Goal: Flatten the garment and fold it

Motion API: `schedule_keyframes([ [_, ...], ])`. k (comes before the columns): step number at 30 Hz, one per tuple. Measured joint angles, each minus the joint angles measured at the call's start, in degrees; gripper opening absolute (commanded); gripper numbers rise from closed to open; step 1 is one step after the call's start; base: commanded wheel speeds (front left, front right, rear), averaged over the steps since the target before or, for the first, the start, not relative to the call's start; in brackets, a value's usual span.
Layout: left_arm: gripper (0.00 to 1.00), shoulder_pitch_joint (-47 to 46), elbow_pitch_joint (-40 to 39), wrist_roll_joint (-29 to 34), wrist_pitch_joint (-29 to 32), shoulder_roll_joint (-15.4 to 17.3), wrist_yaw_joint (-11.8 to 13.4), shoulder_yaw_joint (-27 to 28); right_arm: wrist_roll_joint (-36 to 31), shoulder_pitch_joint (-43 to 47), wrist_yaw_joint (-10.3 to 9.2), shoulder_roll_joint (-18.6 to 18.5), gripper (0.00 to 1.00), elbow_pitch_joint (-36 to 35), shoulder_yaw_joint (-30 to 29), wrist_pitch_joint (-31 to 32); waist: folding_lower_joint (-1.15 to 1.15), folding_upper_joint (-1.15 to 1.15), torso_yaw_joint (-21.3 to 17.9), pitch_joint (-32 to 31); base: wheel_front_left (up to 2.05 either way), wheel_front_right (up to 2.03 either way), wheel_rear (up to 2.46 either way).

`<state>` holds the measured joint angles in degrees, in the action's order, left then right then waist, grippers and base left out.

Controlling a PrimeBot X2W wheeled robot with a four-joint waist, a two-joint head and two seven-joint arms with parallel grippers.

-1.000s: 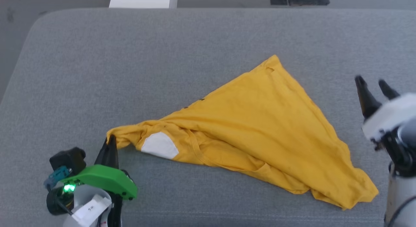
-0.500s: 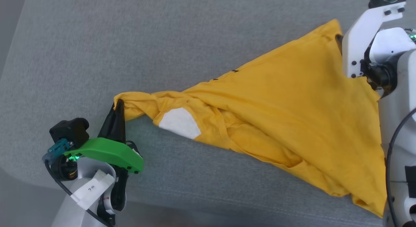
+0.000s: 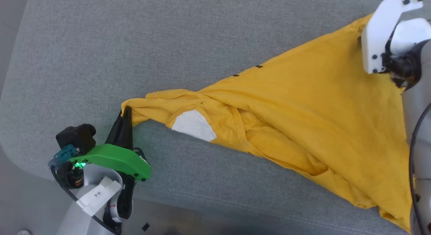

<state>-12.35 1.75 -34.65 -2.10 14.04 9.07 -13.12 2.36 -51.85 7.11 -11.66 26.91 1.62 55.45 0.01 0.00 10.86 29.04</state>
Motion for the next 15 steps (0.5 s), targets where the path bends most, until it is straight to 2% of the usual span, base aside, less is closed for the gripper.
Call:
schedule_keyframes([
  [2, 0.00, 0.0, 0.2, 0.0, 0.0, 0.1, 0.0, 0.1, 1.4, 1.0, 0.02, 0.8, 0.00, -0.8, -0.4, -1.1, 0.00, 0.00, -0.4, -0.7, 0.00, 0.00, 0.00],
  [7, 0.00, 0.1, 0.5, 0.0, -0.1, 0.4, 0.4, 0.1, 4.9, 4.6, 0.18, 2.5, 0.00, -4.0, -3.5, -9.0, 0.00, 0.00, -1.9, -3.6, 0.00, 0.00, 0.00],
  [12, 0.00, 1.7, 0.8, 0.0, -0.1, 0.4, 1.1, 0.1, 8.8, 9.8, 0.19, 2.3, 0.00, -10.9, -6.7, -13.4, 0.00, 0.00, -3.7, -7.5, 0.00, 0.00, 0.00],
  [15, 0.00, 3.6, 0.8, 0.0, 0.0, 0.4, 1.7, 0.1, 11.3, 17.3, 0.19, 1.9, 0.00, -16.6, -8.9, -13.6, 0.00, 0.00, -4.9, -10.4, 0.00, 0.00, 0.00],
])
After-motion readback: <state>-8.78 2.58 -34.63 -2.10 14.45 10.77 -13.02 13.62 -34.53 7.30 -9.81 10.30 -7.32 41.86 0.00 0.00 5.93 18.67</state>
